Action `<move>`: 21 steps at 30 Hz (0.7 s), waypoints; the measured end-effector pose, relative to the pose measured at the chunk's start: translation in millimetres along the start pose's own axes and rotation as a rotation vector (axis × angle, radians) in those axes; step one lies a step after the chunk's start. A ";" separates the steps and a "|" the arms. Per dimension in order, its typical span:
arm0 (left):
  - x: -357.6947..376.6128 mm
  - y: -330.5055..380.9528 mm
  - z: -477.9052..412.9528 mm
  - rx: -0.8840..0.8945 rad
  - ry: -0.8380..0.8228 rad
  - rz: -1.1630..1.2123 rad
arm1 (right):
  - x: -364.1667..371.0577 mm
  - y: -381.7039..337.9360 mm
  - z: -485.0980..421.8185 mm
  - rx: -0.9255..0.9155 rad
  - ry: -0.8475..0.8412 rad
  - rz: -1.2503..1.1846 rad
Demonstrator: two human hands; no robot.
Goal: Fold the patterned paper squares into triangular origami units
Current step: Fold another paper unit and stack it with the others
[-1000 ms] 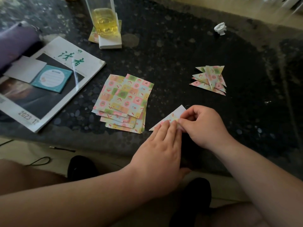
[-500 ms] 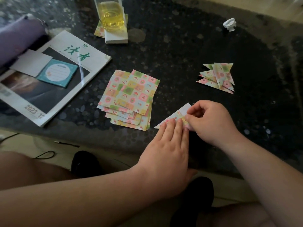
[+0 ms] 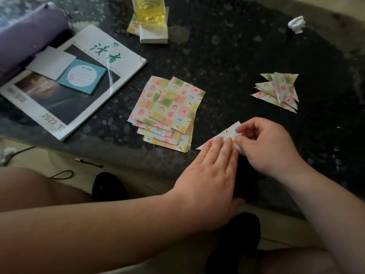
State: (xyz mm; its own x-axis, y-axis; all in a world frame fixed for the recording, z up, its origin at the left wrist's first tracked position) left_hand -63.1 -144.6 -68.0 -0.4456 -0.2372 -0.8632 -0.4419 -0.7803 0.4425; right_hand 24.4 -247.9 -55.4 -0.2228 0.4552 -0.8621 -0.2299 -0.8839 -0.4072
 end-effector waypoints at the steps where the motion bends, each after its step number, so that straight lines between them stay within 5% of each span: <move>1: 0.0 -0.5 0.1 0.004 0.013 -0.001 | -0.3 -0.8 0.3 -0.004 0.004 0.007; 21: 9.0 2.5 15.0 -0.058 -0.124 -0.036 | 1.9 -3.3 0.7 0.003 -0.001 0.042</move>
State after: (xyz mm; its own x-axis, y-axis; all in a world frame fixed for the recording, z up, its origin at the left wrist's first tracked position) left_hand -79.8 -140.0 -71.0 -0.5251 -0.1381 -0.8398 -0.4150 -0.8199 0.3944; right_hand 24.1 -244.0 -55.4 -0.2329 0.4177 -0.8782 -0.2235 -0.9019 -0.3697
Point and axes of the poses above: each hand's wrist, its own z-axis away from the middle knuckle, its own x-axis out of the palm, y = z × x, the point moved 10 cm from there along -z, towards the middle knuckle, and after that the axes turned 14 degrees about z, right-handed, at the moved point
